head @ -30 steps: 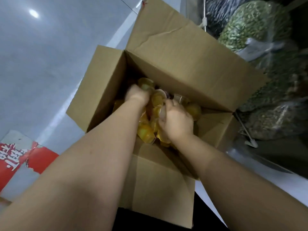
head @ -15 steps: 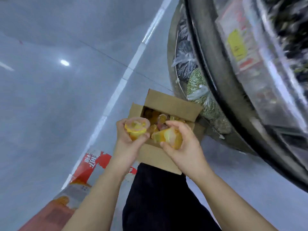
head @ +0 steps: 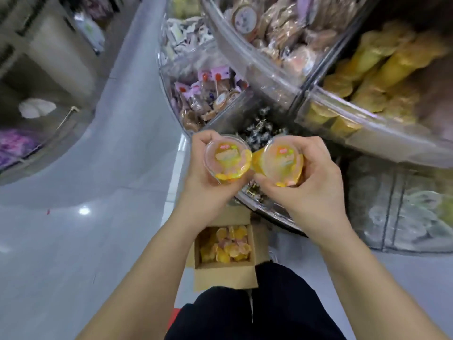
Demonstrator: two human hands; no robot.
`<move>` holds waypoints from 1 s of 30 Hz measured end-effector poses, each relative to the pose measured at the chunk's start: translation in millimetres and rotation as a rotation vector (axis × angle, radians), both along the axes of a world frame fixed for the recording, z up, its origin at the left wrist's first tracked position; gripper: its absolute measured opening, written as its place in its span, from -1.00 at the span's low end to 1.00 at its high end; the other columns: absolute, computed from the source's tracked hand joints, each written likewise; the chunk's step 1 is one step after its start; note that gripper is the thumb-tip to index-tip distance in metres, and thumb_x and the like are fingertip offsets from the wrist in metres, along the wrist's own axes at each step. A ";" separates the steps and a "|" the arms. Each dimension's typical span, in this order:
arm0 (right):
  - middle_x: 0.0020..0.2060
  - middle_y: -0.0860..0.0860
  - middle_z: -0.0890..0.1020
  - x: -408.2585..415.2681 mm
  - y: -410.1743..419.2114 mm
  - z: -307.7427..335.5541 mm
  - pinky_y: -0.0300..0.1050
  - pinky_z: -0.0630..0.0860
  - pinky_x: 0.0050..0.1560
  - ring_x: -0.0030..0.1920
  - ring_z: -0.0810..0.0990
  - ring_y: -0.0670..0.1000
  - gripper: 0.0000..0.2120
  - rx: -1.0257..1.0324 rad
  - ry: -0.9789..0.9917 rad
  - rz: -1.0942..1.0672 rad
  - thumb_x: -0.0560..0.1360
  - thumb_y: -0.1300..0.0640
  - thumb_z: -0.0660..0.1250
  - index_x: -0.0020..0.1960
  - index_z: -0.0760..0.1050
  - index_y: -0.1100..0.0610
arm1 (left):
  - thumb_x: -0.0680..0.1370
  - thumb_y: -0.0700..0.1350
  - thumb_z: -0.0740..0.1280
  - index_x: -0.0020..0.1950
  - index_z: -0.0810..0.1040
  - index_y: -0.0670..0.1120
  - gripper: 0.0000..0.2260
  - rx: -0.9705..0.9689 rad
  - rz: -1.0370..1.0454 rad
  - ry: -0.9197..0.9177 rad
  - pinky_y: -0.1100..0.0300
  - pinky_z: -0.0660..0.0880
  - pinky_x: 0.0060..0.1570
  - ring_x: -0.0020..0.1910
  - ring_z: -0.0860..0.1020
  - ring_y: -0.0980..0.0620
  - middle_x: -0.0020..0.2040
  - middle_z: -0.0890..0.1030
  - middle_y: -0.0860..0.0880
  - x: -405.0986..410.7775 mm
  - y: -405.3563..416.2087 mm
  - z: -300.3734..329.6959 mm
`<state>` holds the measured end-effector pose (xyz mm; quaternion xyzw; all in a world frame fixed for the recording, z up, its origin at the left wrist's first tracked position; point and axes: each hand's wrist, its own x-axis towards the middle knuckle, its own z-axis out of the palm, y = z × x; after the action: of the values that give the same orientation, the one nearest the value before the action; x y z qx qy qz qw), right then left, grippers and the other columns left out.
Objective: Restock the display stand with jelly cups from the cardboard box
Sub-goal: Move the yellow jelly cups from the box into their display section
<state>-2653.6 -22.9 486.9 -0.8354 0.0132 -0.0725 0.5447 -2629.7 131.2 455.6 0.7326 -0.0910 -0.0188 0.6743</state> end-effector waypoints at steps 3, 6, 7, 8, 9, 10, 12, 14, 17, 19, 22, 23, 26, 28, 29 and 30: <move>-0.06 -0.09 0.56 0.1 -30.0 16.3 -0.29 0.50 -0.08 -0.04 0.57 -0.13 -0.57 0.070 -0.036 -0.089 0.21 0.15 0.52 -0.04 0.42 -0.11 | 0.31 -0.28 0.46 0.02 0.25 0.03 -0.52 -0.021 -0.087 -0.034 0.44 0.42 -0.13 -0.12 0.52 0.29 -0.12 0.54 0.21 11.9 -34.2 17.4; -0.12 -0.24 0.58 6.6 -63.6 31.9 -0.42 0.46 -0.17 -0.12 0.58 -0.23 -0.59 0.117 -0.061 -0.146 0.26 0.16 0.51 -0.02 0.40 -0.10 | 0.32 -0.21 0.45 0.04 0.26 0.08 -0.53 -0.031 -0.127 -0.045 0.47 0.41 -0.13 -0.11 0.50 0.28 -0.06 0.48 0.10 26.3 -66.5 32.2; -0.10 -0.26 0.57 10.6 -76.5 37.5 -0.47 0.44 -0.15 -0.09 0.57 -0.25 -0.59 0.113 -0.073 -0.169 0.27 0.14 0.50 0.00 0.40 -0.12 | 0.34 -0.19 0.44 0.05 0.26 0.08 -0.55 -0.033 -0.146 -0.044 0.49 0.40 -0.11 -0.09 0.50 0.31 -0.05 0.47 0.12 32.8 -77.7 37.6; -0.07 -0.26 0.56 15.3 -90.1 42.8 -0.49 0.43 -0.13 -0.05 0.56 -0.25 -0.59 0.111 -0.076 -0.201 0.28 0.12 0.50 0.03 0.41 -0.13 | 0.36 -0.17 0.42 0.07 0.26 0.08 -0.56 -0.032 -0.170 -0.045 0.51 0.39 -0.09 -0.07 0.50 0.34 -0.04 0.48 0.17 40.2 -88.8 42.6; -0.04 -0.25 0.56 20.6 -104.1 47.2 -0.48 0.43 -0.10 -0.02 0.56 -0.24 -0.58 0.110 -0.072 -0.241 0.29 0.10 0.50 0.05 0.41 -0.13 | 0.37 -0.14 0.41 0.08 0.26 0.09 -0.58 -0.026 -0.199 -0.047 0.51 0.39 -0.06 -0.05 0.50 0.34 -0.03 0.49 0.19 48.1 -100.9 48.1; -0.03 -0.22 0.57 26.7 -118.1 50.6 -0.48 0.44 -0.09 -0.01 0.56 -0.24 -0.58 0.108 -0.063 -0.281 0.29 0.09 0.51 0.07 0.42 -0.12 | 0.38 -0.12 0.41 0.10 0.27 0.11 -0.58 -0.016 -0.228 -0.050 0.50 0.39 -0.04 -0.03 0.50 0.34 -0.01 0.50 0.18 56.2 -113.7 54.1; -0.05 -0.18 0.59 41.3 -144.2 52.0 -0.49 0.44 -0.12 -0.06 0.56 -0.26 -0.59 0.112 -0.038 -0.344 0.30 0.12 0.52 0.06 0.43 -0.08 | 0.38 -0.11 0.42 0.09 0.28 0.13 -0.58 -0.005 -0.274 -0.061 0.48 0.40 -0.03 -0.01 0.52 0.34 0.01 0.51 0.15 73.9 -141.4 65.2; -0.11 -0.18 0.58 58.9 -164.8 48.0 -0.53 0.43 -0.20 -0.15 0.56 -0.29 -0.61 0.149 0.009 -0.392 0.32 0.18 0.51 0.03 0.42 -0.04 | 0.36 -0.14 0.44 0.08 0.32 0.12 -0.58 0.017 -0.297 -0.075 0.46 0.42 -0.02 -0.02 0.53 0.33 0.01 0.54 0.15 93.5 -168.7 71.8; -0.14 -0.12 0.56 85.5 -187.1 33.7 -0.51 0.45 -0.26 -0.14 0.56 -0.20 -0.60 0.204 0.162 -0.463 0.34 0.22 0.50 0.04 0.36 0.04 | 0.29 -0.13 0.47 0.10 0.39 0.06 -0.55 0.096 -0.301 -0.047 0.22 0.46 0.13 0.06 0.54 0.17 0.06 0.57 0.06 122.2 -198.6 68.9; -0.05 0.00 0.58 98.9 -199.2 21.2 -0.26 0.52 -0.15 -0.05 0.56 -0.03 -0.58 0.174 0.254 -0.527 0.34 0.21 0.48 0.10 0.36 0.10 | 0.28 -0.18 0.51 0.13 0.38 -0.01 -0.50 0.177 -0.287 -0.027 0.08 0.44 0.20 0.13 0.53 0.04 0.10 0.56 -0.02 137.9 -208.3 60.0; -0.01 0.02 0.52 112.9 -209.4 9.1 -0.19 0.39 -0.08 0.03 0.53 0.07 -0.49 -0.011 0.371 -0.578 0.35 0.17 0.45 0.23 0.33 0.15 | 0.29 -0.25 0.53 0.11 0.37 -0.02 -0.50 0.275 -0.244 -0.012 0.07 0.44 0.18 0.11 0.54 -0.02 0.06 0.56 -0.01 152.5 -212.1 46.8; 0.00 0.03 0.52 116.1 -210.4 6.8 -0.17 0.40 -0.06 0.06 0.53 0.11 -0.48 -0.070 0.400 -0.578 0.36 0.17 0.44 0.24 0.32 0.16 | 0.28 -0.26 0.54 0.10 0.39 -0.02 -0.50 0.294 -0.234 -0.001 0.07 0.45 0.15 0.09 0.54 -0.01 0.05 0.57 0.00 155.0 -212.2 43.3; 0.06 0.12 0.57 122.3 -210.6 3.7 -0.11 0.46 -0.05 0.07 0.55 0.17 -0.56 -0.104 0.445 -0.579 0.35 0.20 0.42 0.18 0.38 0.22 | 0.26 -0.21 0.55 0.07 0.42 0.04 -0.51 0.325 -0.239 0.073 0.20 0.46 -0.01 -0.01 0.54 0.16 0.00 0.58 0.11 157.3 -210.6 36.1; -0.12 0.11 0.60 120.0 -211.4 4.3 -0.14 0.46 -0.17 -0.09 0.58 0.13 -0.78 0.051 0.448 -0.562 0.35 0.25 0.40 -0.01 0.50 0.22 | 0.25 -0.20 0.56 -0.01 0.43 0.13 -0.53 0.326 -0.258 0.114 0.25 0.45 -0.07 -0.03 0.54 0.21 -0.03 0.58 0.16 156.8 -209.4 34.3; -0.26 0.08 0.58 117.7 -211.3 6.1 -0.15 0.45 -0.24 -0.21 0.55 0.10 -0.91 0.163 0.438 -0.561 0.35 0.29 0.38 -0.16 0.51 0.19 | 0.25 -0.20 0.56 -0.02 0.43 0.14 -0.53 0.321 -0.259 0.137 0.21 0.47 -0.05 -0.02 0.56 0.17 -0.02 0.59 0.14 157.1 -208.6 33.5; -0.36 0.05 0.53 115.8 -210.8 6.6 -0.17 0.44 -0.30 -0.30 0.50 0.06 -0.89 0.261 0.426 -0.576 0.35 0.33 0.36 -0.27 0.49 0.16 | 0.25 -0.21 0.56 0.01 0.44 0.13 -0.53 0.309 -0.254 0.165 0.16 0.49 -0.01 0.00 0.57 0.12 -0.01 0.60 0.10 157.5 -207.9 32.8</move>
<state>-2537.8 -233.7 493.5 -0.7173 0.3696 -0.0449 0.5889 -2472.2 -76.7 488.5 0.8058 -0.1228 -0.1773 0.5515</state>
